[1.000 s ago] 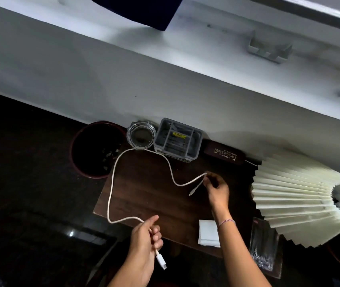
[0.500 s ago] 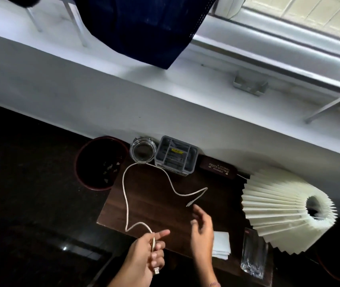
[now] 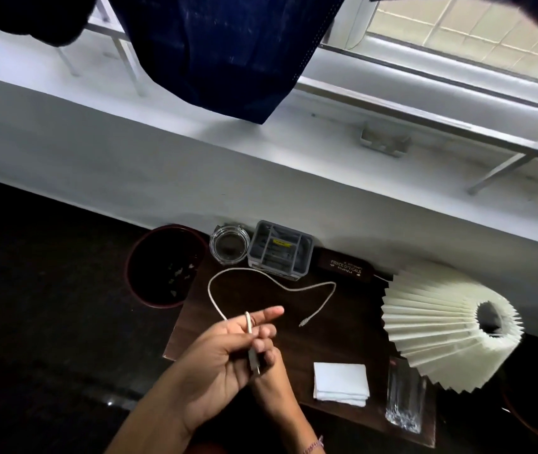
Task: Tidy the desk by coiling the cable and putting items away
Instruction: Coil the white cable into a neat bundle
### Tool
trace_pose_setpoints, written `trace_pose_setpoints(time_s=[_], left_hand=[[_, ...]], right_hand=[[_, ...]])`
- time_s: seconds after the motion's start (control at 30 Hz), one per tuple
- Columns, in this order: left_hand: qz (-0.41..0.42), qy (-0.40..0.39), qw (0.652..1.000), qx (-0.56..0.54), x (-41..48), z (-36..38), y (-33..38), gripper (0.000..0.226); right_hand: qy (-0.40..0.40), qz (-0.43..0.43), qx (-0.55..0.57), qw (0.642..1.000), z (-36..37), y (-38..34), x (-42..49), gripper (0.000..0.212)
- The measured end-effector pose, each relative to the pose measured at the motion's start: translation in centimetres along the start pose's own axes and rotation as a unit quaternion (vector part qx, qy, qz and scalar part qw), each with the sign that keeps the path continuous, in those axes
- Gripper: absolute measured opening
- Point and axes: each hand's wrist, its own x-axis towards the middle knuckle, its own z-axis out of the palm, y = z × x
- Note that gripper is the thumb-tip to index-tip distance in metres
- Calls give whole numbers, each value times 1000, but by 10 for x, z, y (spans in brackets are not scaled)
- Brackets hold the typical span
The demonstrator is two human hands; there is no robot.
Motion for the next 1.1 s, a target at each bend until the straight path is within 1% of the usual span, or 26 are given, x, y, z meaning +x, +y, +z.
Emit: trace_pose_setpoints(time_s=[0.03, 0.1, 0.13, 0.2, 0.27, 0.33, 0.47, 0.5, 0.57, 0.63, 0.73, 0.83, 0.93, 1.03, 1.1], left_hand=[[9, 10, 1000, 5, 2, 1, 6, 35], [27, 37, 999, 9, 10, -2, 14, 35], [33, 43, 999, 7, 13, -5, 20, 34], [47, 63, 997, 16, 16, -7, 29, 31], [52, 73, 996, 23, 20, -11, 34, 33], [81, 81, 992, 44, 23, -14, 38, 35], [162, 102, 970, 152, 29, -18, 44, 34], [177, 108, 961, 185, 30, -21, 45, 34], [196, 113, 944, 239, 31, -26, 46, 34], [191, 102, 934, 284, 31, -31, 44, 33], [153, 69, 925, 340, 31, -35, 42, 29], [102, 35, 946, 305, 29, -34, 45, 22], [71, 4, 954, 292, 22, -30, 54, 27], [29, -44, 956, 287, 14, -29, 61, 29], [4, -70, 961, 266, 11, -26, 64, 30]], right_hand=[[13, -9, -24, 1000, 3, 2, 1, 28], [4, -13, -34, 999, 9, -3, -3, 31], [-7, -18, -42, 999, 9, -8, -5, 27], [-14, -55, -71, 996, 12, -22, -7, 16], [-13, -62, -116, 991, 13, -31, -8, 16], [-2, -57, -155, 986, 12, -40, -8, 16], [42, -96, -233, 967, 5, -60, -7, 39], [57, -108, -239, 963, 2, -63, -5, 41], [87, -130, -230, 960, -2, -66, 3, 33], [113, -153, -230, 954, -7, -68, 15, 21], [123, -145, -206, 960, -21, -68, 34, 13], [120, -151, -165, 967, -39, -73, 51, 17], [91, -142, -125, 978, -53, -74, 62, 17], [31, -88, -16, 996, -61, -71, 71, 15], [0, -67, 42, 997, -61, -65, 74, 17]])
